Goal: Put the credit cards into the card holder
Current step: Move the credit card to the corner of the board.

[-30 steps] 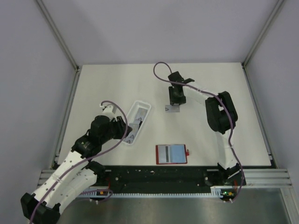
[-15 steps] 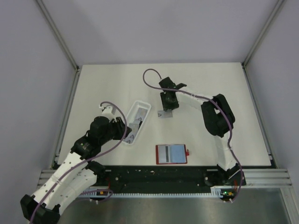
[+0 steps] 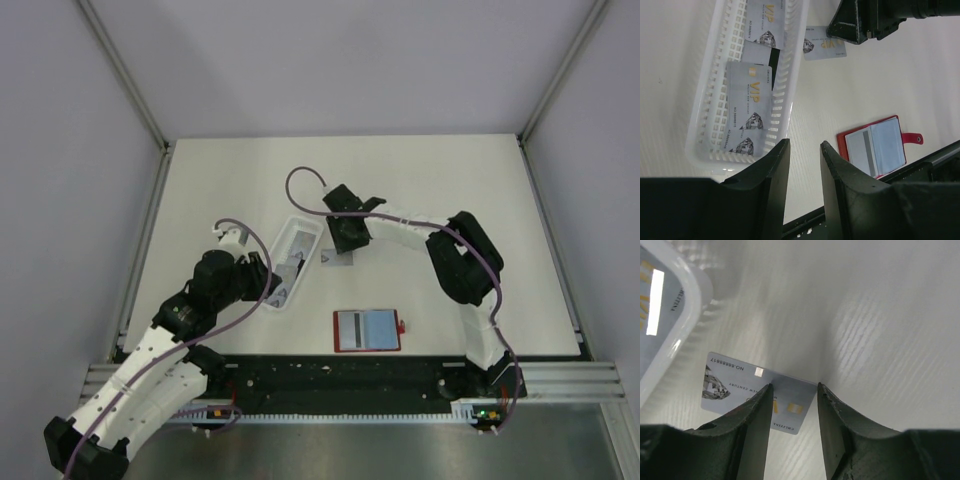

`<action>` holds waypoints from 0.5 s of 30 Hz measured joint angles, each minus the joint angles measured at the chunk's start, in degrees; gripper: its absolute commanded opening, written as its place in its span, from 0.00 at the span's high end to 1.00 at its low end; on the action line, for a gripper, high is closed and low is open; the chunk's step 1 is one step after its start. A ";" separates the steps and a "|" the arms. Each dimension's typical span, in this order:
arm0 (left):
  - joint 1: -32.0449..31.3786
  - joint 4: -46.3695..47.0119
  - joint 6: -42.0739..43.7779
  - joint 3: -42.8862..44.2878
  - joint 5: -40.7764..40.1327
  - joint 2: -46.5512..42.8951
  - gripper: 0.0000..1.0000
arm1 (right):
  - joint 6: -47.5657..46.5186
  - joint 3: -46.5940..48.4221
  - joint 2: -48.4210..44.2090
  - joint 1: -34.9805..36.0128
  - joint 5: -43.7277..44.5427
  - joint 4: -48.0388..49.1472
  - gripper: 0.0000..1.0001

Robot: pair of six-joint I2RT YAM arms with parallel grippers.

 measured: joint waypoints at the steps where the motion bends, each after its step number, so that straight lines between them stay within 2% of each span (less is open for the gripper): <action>1: 0.00 0.00 0.00 0.00 -0.02 0.00 0.64 | -0.02 -0.46 -0.26 0.50 0.04 0.66 0.60; 8: 0.00 -0.39 -0.02 0.00 -0.22 0.00 0.64 | 1.03 -4.70 -2.62 4.44 0.46 5.05 0.60; 15: 0.00 -1.05 -0.02 0.00 -0.57 -0.15 0.64 | 1.86 -8.02 -5.42 4.83 -0.20 5.46 0.58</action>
